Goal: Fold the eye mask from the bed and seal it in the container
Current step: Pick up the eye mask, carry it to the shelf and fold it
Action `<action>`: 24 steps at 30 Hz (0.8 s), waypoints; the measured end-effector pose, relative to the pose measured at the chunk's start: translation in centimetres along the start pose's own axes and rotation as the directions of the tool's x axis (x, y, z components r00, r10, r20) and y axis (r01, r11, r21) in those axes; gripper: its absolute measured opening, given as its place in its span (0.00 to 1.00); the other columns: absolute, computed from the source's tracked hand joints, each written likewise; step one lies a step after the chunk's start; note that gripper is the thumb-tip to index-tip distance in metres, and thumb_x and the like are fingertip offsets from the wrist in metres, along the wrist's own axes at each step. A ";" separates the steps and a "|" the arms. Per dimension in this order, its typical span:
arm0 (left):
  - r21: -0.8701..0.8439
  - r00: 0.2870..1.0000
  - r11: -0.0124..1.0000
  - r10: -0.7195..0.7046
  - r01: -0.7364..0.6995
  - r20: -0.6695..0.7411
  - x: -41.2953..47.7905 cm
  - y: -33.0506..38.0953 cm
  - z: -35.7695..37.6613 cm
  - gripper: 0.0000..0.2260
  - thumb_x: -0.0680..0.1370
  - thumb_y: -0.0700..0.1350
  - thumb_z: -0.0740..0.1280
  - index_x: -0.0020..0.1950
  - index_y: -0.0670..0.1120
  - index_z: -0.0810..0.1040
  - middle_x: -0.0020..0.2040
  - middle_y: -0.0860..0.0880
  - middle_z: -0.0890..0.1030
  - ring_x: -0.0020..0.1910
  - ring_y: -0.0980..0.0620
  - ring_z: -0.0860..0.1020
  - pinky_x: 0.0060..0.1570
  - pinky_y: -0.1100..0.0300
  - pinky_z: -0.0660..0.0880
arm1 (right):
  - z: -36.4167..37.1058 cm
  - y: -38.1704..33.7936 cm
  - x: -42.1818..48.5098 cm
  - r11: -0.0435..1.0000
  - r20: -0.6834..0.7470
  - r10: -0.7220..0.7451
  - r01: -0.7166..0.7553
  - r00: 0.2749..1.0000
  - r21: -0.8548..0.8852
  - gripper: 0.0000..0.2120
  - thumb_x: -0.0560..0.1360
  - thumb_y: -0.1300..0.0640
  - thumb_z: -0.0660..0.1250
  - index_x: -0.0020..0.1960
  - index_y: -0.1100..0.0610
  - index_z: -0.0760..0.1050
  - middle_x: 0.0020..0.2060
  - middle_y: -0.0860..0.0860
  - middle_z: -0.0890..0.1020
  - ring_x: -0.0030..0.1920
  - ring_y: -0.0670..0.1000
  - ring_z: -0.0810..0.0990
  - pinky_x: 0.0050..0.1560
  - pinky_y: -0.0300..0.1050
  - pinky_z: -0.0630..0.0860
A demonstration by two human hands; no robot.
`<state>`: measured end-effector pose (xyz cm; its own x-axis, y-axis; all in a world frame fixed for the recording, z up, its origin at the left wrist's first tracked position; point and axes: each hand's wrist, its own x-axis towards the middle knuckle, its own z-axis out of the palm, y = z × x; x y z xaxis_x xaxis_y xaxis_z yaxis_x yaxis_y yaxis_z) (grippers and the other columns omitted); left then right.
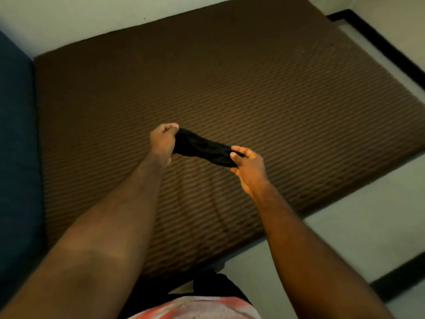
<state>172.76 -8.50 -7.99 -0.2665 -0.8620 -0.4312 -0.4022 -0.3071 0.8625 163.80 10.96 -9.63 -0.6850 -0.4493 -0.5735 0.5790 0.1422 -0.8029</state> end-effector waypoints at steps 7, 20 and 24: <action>-0.073 0.964 0.996 -0.027 0.047 0.263 -1.5 -2.3 -3.8 0.07 0.78 0.51 0.68 0.47 0.48 0.82 0.46 0.49 0.83 0.44 0.51 0.82 0.38 0.58 0.77 | 2.5 0.3 0.7 0.994 -0.020 -0.037 0.035 0.999 -0.103 0.32 0.78 0.64 0.68 0.77 0.60 0.57 0.73 0.60 0.68 0.67 0.59 0.74 0.53 0.49 0.79; -0.207 0.929 0.971 -0.036 0.120 0.368 -8.6 -7.6 -6.0 0.06 0.80 0.35 0.63 0.46 0.42 0.77 0.43 0.44 0.80 0.42 0.50 0.79 0.33 0.61 0.79 | -5.5 1.2 -6.4 1.000 -0.129 -0.024 0.023 0.991 -0.011 0.05 0.76 0.63 0.71 0.47 0.63 0.76 0.50 0.60 0.83 0.51 0.56 0.83 0.40 0.46 0.81; -0.207 0.877 0.960 -0.069 0.187 0.476 -11.0 -9.3 -5.9 0.07 0.79 0.42 0.67 0.49 0.37 0.78 0.43 0.43 0.83 0.42 0.50 0.82 0.32 0.60 0.79 | -7.4 2.0 -9.2 0.995 -0.128 -0.077 0.068 0.989 -0.077 0.06 0.76 0.59 0.72 0.46 0.61 0.76 0.49 0.59 0.83 0.50 0.55 0.84 0.39 0.46 0.82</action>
<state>184.62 1.44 -9.67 -0.6227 -0.5430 -0.5633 -0.2549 -0.5399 0.8022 167.92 21.93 -7.20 -0.7783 -0.3427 -0.5260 0.4954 0.1793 -0.8499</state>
